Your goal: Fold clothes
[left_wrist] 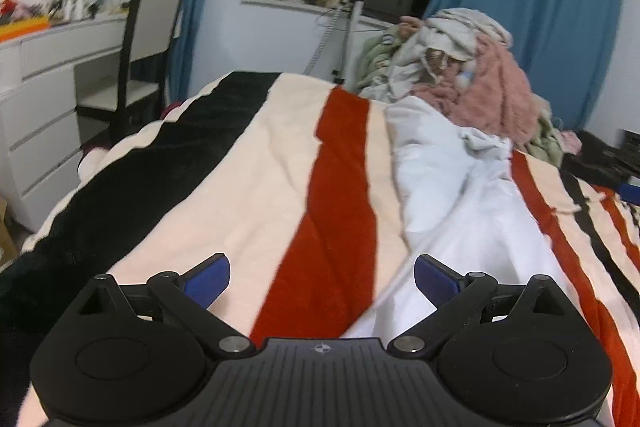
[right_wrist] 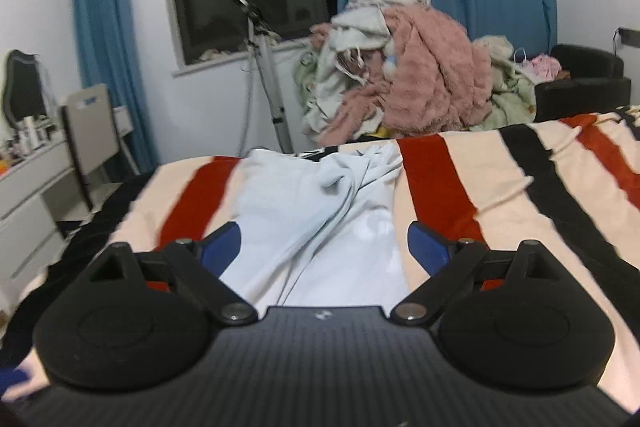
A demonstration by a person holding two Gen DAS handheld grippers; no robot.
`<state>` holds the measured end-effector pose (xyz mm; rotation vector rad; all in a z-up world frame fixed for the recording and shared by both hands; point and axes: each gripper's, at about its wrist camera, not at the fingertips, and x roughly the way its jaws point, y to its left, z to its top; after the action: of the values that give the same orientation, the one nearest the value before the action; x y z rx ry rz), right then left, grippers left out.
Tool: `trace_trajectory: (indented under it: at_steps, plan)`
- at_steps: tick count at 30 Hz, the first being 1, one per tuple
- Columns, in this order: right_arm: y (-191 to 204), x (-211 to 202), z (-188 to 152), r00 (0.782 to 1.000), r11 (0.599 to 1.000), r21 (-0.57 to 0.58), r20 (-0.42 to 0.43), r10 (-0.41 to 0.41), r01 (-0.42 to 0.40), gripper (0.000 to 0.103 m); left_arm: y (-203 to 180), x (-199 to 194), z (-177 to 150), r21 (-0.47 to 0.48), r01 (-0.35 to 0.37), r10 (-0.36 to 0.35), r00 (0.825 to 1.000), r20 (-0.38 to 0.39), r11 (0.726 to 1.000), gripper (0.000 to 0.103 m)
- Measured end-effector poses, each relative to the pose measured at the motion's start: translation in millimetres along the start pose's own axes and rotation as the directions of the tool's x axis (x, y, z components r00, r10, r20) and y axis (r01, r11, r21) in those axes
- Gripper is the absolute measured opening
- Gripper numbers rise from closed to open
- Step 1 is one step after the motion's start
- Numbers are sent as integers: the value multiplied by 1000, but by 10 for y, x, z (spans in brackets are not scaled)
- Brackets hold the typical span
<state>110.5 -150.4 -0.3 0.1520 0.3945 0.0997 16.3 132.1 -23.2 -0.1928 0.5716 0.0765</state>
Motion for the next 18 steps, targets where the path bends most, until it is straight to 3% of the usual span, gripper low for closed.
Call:
trace_trajectory:
  at_steps: [3, 8, 12, 18]
  plan:
    - [52, -624, -237, 1000, 1000, -19, -3, 14, -14, 92, -80, -137, -17, 31, 9, -8, 1000, -2, 999, 100]
    - [31, -1447, -734, 1000, 1000, 20, -21, 9, -9, 92, -9, -376, -33, -31, 41, -42, 999, -33, 999, 100]
    - [-73, -1718, -907, 998, 998, 69, -57, 12, -8, 92, 298, -478, -71, -176, 38, -54, 995, -86, 984, 100]
    - [-306, -1933, -791, 1000, 990, 138, -15, 9, -6, 92, 733, -501, -179, -379, -10, -58, 984, -169, 925, 92]
